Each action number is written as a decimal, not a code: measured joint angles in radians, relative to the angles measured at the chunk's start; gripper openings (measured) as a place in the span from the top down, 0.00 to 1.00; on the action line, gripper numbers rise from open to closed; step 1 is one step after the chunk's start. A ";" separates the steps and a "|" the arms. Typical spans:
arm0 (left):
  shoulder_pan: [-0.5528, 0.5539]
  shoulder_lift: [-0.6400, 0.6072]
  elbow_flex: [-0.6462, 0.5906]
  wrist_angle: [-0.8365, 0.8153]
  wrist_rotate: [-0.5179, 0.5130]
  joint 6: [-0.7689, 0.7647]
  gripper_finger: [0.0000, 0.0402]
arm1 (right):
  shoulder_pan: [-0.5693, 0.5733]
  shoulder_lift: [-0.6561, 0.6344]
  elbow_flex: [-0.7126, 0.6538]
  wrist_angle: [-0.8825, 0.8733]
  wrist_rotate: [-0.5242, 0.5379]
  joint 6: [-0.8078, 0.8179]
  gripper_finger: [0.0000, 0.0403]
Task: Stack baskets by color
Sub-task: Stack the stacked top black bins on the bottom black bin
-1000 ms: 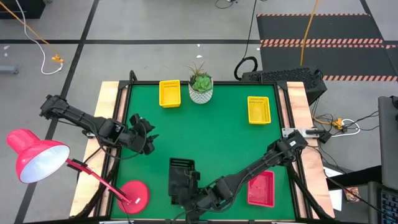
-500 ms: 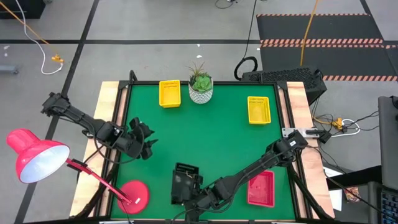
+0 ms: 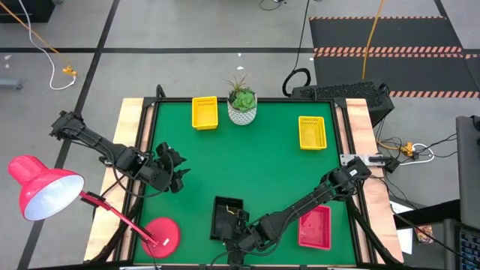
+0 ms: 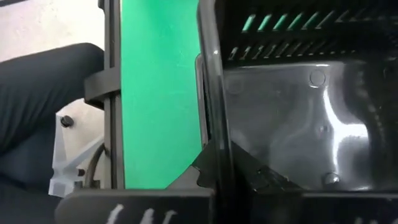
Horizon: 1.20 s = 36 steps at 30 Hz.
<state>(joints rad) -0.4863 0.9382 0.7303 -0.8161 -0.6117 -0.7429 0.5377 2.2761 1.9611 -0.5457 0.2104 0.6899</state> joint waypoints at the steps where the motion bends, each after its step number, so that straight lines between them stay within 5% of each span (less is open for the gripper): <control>1: 0.000 0.000 0.000 0.000 0.000 0.000 0.51 | 0.000 0.000 -0.002 -0.001 0.000 0.002 0.98; 17: -0.014 0.000 0.000 -0.002 0.006 -0.004 0.51 | -0.039 -0.062 -0.005 -0.007 -0.032 0.026 0.59; 29: -0.023 0.000 0.000 -0.004 0.007 -0.005 0.51 | -0.056 -0.104 -0.004 -0.155 0.081 -0.082 0.58; 36: -0.023 0.000 0.000 -0.003 0.007 -0.001 0.51 | -0.106 -0.106 -0.090 0.006 -0.045 -0.108 0.61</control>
<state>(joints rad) -0.5091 0.9379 0.7300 -0.8189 -0.6048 -0.7438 0.4318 2.1704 1.8712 -0.5398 0.1650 0.5823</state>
